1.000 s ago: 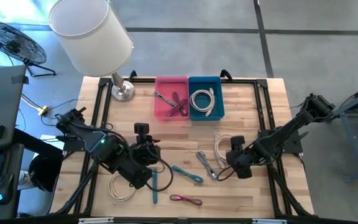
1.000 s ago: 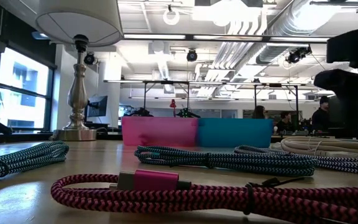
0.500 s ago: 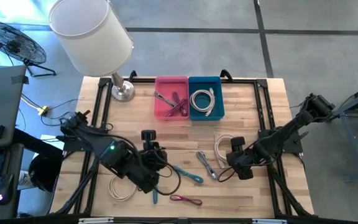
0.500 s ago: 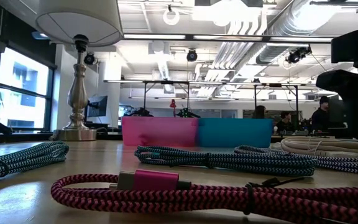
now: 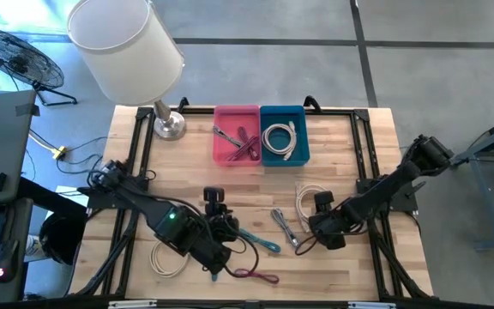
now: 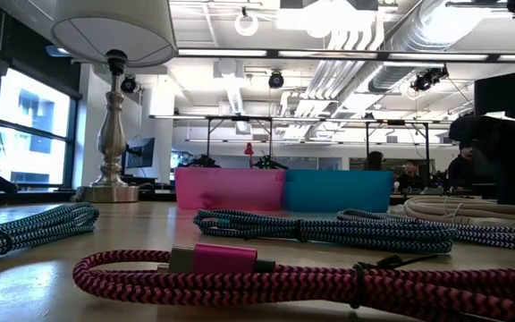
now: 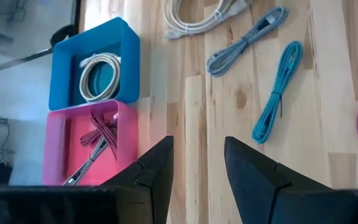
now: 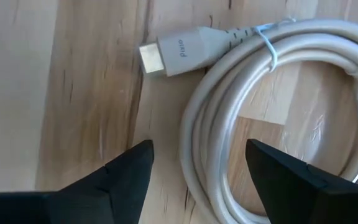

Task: Pick & Place USB Port
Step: Put the top white HDMI cable into the blue bin

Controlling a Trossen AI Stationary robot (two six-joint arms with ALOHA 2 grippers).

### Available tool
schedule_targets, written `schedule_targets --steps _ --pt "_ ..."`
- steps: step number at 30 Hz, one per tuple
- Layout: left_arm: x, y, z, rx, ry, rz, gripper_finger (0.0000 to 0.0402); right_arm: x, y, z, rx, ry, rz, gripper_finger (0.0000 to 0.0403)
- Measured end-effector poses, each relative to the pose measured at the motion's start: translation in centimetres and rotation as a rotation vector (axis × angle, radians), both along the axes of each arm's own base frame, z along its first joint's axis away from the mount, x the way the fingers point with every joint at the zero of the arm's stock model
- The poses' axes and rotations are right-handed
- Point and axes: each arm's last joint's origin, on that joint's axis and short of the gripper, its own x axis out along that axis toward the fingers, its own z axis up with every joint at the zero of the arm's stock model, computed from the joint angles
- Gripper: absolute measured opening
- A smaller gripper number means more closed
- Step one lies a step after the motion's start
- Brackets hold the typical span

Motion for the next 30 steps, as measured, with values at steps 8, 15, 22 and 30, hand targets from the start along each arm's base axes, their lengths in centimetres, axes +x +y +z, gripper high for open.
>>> schedule_targets --steps 8,15,22,30 --pt "0.1 0.1 0.0 0.061 -0.019 0.007 0.0137 0.5 -0.8 0.0 -0.004 -0.03 -0.099 0.0077" --pt "-0.4 0.7 -0.1 0.18 0.024 0.005 0.0137 0.8 -1.8 0.0 -0.142 -0.108 -0.158 0.0024" --pt "-0.8 1.0 0.0 0.243 0.034 0.026 0.0137 1.8 -2.1 2.0 -0.256 -0.095 -0.131 0.0024" --pt "-0.4 1.8 0.1 0.355 0.064 -0.015 0.0137 5.1 -2.0 8.0 -0.412 -0.173 -0.059 0.0023"
